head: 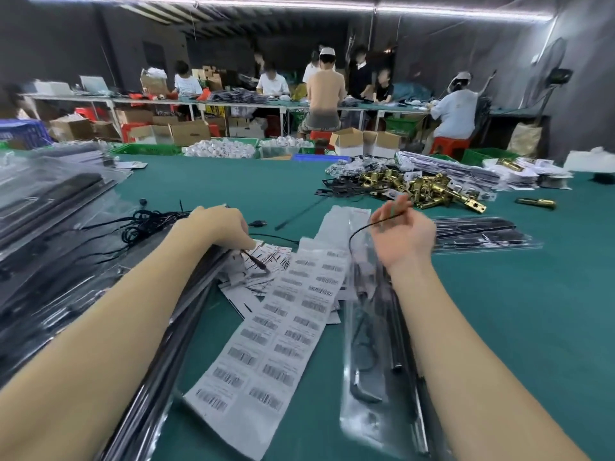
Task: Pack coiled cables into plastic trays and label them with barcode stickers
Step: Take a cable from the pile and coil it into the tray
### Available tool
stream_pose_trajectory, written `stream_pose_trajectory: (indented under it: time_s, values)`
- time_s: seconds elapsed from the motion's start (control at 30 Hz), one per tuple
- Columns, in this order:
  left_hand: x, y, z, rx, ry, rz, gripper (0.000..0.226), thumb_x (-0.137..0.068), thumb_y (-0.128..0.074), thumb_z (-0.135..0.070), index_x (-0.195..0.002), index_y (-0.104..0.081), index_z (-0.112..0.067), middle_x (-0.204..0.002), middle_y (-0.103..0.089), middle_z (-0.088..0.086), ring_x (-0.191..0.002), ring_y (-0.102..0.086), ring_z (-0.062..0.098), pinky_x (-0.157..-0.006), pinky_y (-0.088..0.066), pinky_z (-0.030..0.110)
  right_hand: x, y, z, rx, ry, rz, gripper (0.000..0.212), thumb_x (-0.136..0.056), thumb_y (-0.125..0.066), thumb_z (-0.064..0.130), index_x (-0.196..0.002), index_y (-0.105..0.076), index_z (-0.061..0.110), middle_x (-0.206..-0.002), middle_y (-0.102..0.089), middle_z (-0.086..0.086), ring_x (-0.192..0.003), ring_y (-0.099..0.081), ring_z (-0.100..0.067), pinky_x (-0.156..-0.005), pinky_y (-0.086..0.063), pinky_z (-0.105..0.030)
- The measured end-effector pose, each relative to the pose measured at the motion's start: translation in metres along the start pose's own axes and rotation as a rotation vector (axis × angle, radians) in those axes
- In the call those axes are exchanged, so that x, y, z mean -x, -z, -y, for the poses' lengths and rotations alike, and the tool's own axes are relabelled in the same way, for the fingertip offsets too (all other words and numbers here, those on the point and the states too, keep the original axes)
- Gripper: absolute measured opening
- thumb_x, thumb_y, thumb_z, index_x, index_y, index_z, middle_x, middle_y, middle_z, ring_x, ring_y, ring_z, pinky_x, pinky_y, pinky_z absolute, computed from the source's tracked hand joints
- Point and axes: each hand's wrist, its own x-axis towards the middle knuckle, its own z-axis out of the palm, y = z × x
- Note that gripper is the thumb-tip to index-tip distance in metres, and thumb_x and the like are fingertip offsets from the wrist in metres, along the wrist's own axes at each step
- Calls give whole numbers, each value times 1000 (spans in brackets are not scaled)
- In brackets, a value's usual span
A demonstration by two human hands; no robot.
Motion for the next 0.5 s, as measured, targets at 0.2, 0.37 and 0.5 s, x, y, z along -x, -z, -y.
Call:
stream_pose_trajectory:
  time_s: [0.2,0.37,0.5]
  values:
    - [-8,-11,-6,-49,69,-136,18,-92,-51,-29,-100,-66,-33,-98,-67,-7,-99,-60,22,-113,-26,52,13,12,40,394,169,-53,23,-91,-42,16,-69,-46,18,-68,-65,1,-66,-59,-22,-68,-50,-29]
    - [-4,-9,-35,-110,13,-409,17,-95,-52,-28,-104,-66,-27,-111,-64,1,-114,-54,28,-113,-26,58,21,18,51,1007,56,-67,31,-100,-48,18,-74,-63,18,-74,-70,2,-65,-61,-15,-59,-50,-27]
    - [29,7,-110,443,-344,-84,30,-95,-56,-48,-107,-66,-23,-101,-71,-7,-91,-68,14,-81,-55,33,26,27,60,962,17,-155,26,-99,-50,16,-79,-66,16,-77,-69,0,-65,-63,-16,-54,-54,-23]
